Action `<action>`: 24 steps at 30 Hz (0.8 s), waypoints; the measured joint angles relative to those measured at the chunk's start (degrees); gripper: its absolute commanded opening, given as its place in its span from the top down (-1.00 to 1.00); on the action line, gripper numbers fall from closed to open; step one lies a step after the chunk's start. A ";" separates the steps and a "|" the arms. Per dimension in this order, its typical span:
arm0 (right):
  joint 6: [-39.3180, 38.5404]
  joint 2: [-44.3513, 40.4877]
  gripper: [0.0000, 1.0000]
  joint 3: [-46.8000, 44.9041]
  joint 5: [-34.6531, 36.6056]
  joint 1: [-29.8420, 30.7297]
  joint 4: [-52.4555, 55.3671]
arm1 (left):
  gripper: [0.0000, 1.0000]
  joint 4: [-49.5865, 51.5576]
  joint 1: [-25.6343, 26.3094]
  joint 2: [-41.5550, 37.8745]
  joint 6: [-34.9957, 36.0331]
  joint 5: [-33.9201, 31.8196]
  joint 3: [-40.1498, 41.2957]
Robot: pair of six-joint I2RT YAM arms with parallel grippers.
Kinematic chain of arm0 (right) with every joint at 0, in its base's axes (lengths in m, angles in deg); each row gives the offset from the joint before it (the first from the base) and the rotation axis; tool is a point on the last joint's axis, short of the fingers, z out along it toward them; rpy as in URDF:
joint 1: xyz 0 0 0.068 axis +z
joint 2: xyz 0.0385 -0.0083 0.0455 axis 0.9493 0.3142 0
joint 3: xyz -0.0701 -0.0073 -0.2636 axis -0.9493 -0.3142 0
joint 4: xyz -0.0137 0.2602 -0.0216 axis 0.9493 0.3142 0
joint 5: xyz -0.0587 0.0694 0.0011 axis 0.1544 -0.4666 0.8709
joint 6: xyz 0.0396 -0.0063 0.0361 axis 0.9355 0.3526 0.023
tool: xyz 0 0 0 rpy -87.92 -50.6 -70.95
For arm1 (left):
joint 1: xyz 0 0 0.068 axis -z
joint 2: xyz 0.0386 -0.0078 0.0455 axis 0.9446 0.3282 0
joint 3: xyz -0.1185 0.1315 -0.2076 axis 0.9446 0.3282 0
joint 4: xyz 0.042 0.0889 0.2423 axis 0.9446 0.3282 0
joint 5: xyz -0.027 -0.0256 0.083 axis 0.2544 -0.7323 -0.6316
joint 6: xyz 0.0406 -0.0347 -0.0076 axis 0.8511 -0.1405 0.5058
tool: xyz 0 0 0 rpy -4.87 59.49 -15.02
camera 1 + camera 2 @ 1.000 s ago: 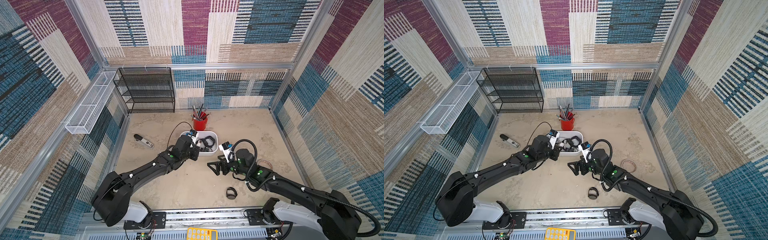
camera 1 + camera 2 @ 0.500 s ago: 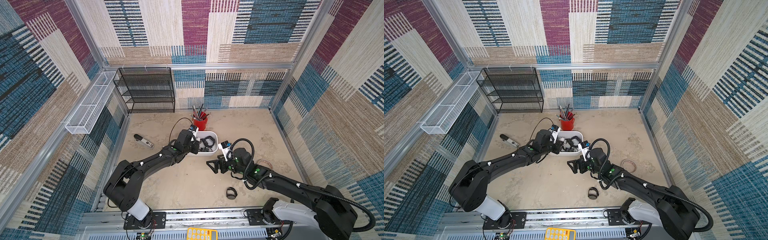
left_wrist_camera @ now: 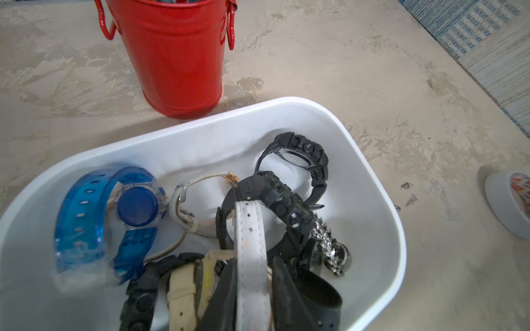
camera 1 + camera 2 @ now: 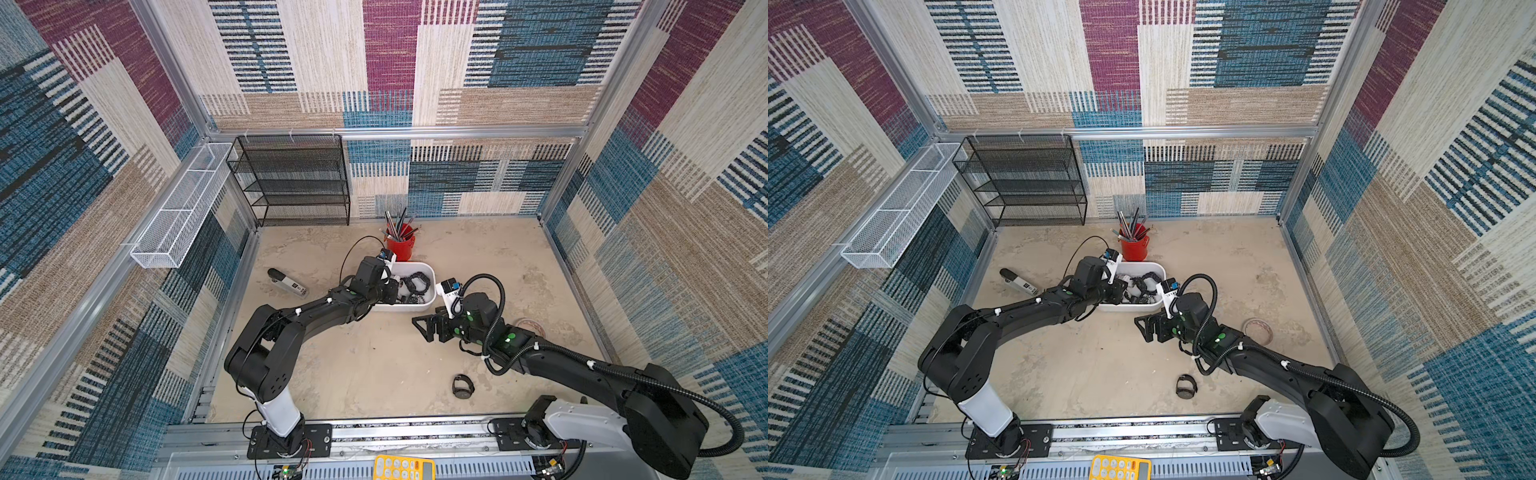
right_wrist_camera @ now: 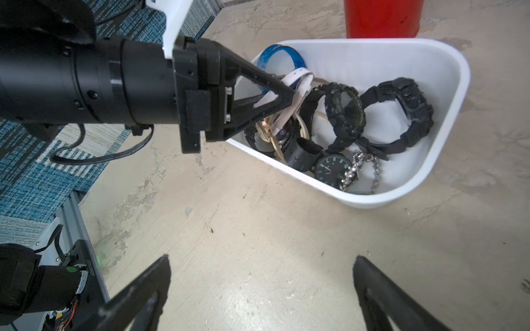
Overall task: Put the watch into the storage box
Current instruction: Place the watch in the storage box.
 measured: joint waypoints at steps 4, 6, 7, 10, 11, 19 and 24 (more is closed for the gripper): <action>0.57 0.15 -0.99 0.68 1.53 0.00 0.28 | -0.31 -0.72 -0.11 -1.38 -0.57 0.20 1.18; 0.96 0.15 -0.99 0.90 2.01 0.00 0.31 | -0.54 -1.18 -0.11 -2.05 -1.03 0.24 2.14; 1.03 0.15 -0.99 0.98 2.49 0.00 0.33 | -0.60 -1.38 -0.11 -2.36 -1.25 0.26 2.56; 1.22 0.26 -0.99 1.27 2.99 0.00 0.31 | -0.69 -2.27 -0.11 -3.21 -1.81 0.42 3.69; 1.27 0.35 -0.99 1.31 3.06 0.00 0.26 | -0.69 -2.62 -0.11 -3.50 -1.86 0.44 4.02; 2.08 0.55 -0.99 1.18 4.17 0.00 0.35 | -0.76 -6.03 -0.15 -7.89 -3.37 2.34 8.70; 2.56 0.61 -0.99 1.14 4.57 0.00 0.37 | -0.78 -8.57 -0.15 -11.50 -4.87 4.68 13.42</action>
